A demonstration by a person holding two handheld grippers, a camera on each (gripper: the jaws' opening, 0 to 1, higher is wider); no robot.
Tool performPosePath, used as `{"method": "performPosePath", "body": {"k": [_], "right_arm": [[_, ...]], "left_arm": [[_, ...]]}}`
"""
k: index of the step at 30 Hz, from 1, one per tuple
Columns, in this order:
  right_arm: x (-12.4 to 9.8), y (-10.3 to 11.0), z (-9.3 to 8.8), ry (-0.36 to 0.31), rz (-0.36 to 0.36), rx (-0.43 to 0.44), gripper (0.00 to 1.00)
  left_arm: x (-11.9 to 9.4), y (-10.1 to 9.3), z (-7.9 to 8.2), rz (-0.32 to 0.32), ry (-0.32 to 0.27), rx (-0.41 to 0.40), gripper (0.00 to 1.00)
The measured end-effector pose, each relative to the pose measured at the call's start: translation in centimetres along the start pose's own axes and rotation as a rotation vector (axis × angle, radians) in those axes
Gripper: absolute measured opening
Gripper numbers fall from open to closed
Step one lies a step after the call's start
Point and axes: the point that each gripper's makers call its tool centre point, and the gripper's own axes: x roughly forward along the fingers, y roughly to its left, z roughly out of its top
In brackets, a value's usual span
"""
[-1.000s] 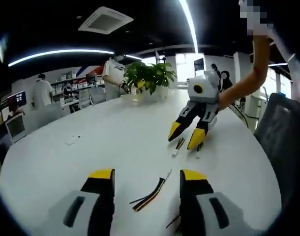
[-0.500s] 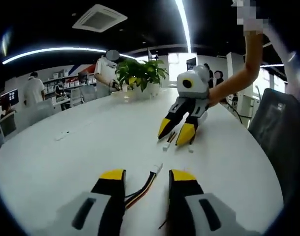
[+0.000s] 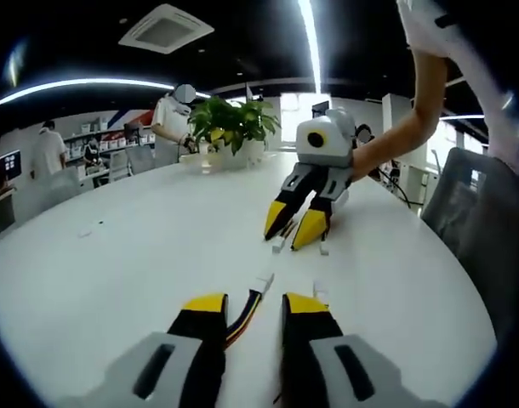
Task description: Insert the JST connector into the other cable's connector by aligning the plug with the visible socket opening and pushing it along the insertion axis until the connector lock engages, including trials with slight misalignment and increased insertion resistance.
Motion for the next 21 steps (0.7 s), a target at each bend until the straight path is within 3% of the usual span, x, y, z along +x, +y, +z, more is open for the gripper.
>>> {"method": "performPosePath", "body": {"k": [12, 21], "right_arm": [[0.06, -0.09, -0.03, -0.019, -0.015, -0.013, 0.14], [0.02, 0.04, 0.01, -0.028, 0.002, -0.028, 0.05]], "left_arm": [[0.39, -0.35, 0.24, -0.033, -0.041, 0.043, 0.06], [0.47, -0.12, 0.32, -0.03, -0.054, 0.053, 0.01]]}}
